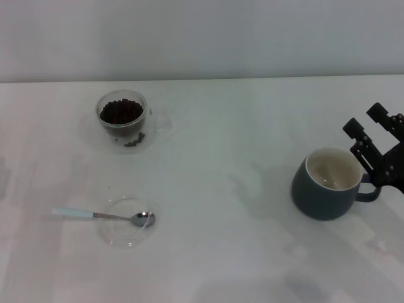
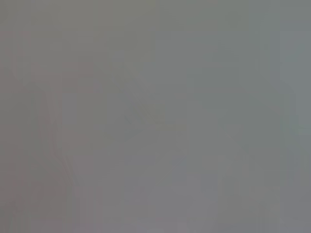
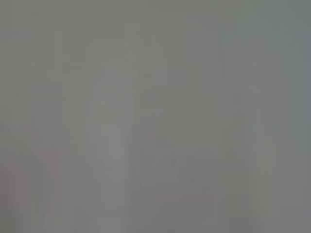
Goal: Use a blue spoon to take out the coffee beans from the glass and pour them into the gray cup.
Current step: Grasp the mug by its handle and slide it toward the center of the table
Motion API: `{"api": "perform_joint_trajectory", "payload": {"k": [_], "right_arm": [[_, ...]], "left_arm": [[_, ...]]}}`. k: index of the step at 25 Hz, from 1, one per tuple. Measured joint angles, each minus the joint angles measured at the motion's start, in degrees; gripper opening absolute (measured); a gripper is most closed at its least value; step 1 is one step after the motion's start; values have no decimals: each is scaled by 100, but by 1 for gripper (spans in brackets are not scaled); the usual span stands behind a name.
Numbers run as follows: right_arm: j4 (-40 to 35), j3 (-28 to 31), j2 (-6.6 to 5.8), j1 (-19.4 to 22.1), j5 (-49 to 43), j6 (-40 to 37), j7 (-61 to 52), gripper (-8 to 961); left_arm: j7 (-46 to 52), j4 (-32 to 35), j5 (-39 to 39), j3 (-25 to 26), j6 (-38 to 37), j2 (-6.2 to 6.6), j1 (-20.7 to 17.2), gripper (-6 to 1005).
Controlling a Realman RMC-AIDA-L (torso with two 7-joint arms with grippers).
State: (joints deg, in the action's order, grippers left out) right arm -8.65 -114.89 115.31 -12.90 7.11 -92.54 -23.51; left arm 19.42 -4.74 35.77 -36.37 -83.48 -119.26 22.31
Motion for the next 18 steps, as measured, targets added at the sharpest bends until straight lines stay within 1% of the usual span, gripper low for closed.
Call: {"api": "perform_joint_trajectory", "payload": {"k": [13, 18], "right_arm": [[106, 29, -9, -23, -33, -6, 242, 539], [106, 26, -9, -18, -7, 59, 358, 637]], "left_arm": [[3, -14, 39, -22, -2, -15, 93, 787], [22, -52, 45, -28, -2, -25, 98, 787]]}}
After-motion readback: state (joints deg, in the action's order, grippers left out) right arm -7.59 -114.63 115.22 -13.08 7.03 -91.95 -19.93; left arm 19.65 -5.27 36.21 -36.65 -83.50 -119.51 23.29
